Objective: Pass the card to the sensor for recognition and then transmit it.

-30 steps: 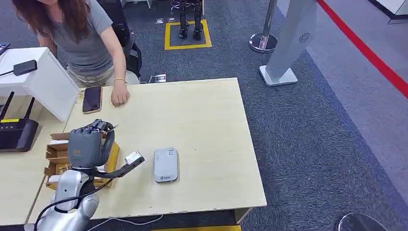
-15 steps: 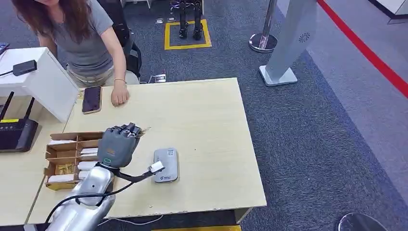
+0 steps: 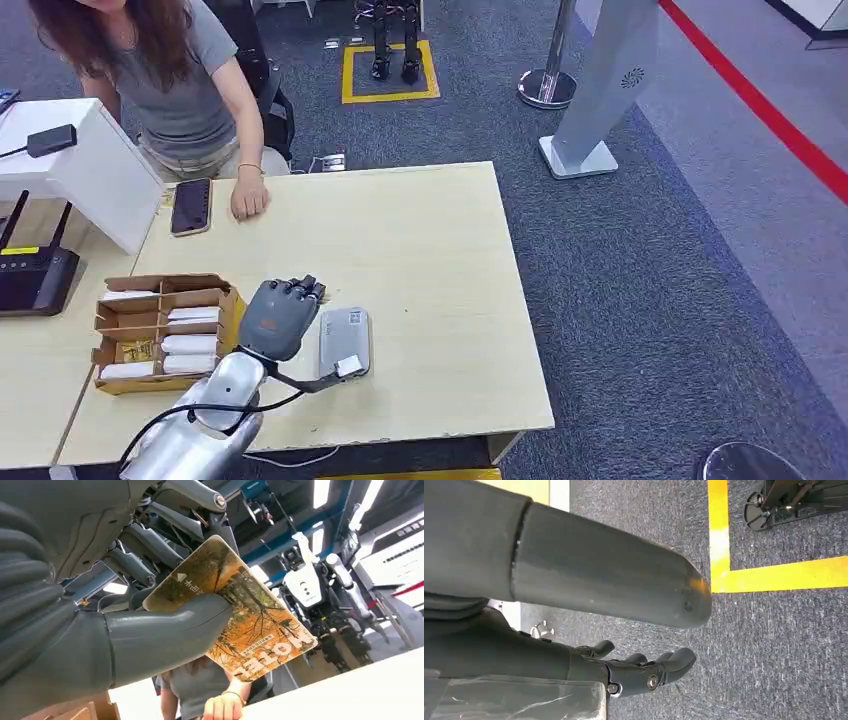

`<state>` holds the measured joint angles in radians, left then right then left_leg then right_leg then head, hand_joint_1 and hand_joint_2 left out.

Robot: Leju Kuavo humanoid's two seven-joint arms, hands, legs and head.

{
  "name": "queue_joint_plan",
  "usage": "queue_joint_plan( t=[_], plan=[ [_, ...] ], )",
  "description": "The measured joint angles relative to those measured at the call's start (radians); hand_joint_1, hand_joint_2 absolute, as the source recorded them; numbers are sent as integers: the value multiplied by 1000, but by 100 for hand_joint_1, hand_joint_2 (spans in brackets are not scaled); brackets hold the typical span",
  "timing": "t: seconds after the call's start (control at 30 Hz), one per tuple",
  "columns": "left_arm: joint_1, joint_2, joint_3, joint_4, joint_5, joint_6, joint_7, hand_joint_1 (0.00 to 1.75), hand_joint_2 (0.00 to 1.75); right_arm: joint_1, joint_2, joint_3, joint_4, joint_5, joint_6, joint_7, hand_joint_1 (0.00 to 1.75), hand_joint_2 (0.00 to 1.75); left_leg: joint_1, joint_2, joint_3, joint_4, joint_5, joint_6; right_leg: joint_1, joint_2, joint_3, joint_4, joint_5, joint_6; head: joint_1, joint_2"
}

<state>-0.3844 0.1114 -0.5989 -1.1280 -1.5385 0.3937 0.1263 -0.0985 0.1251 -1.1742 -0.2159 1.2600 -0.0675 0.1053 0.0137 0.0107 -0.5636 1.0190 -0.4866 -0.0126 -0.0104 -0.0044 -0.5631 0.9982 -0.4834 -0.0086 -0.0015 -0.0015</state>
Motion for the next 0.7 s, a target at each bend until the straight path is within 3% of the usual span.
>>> queue_joint_plan(
  t=[0.7],
  plan=[
    [-8, -33, -82, 53, 1, -31, -6, 175, 175, 0, 0, 0, 0, -16, -3, -4, 0, 0, 0, 0, 0, 0, 0, 0, 0, 0, 0, 0, 0, 0, 0, 0]
  ],
)
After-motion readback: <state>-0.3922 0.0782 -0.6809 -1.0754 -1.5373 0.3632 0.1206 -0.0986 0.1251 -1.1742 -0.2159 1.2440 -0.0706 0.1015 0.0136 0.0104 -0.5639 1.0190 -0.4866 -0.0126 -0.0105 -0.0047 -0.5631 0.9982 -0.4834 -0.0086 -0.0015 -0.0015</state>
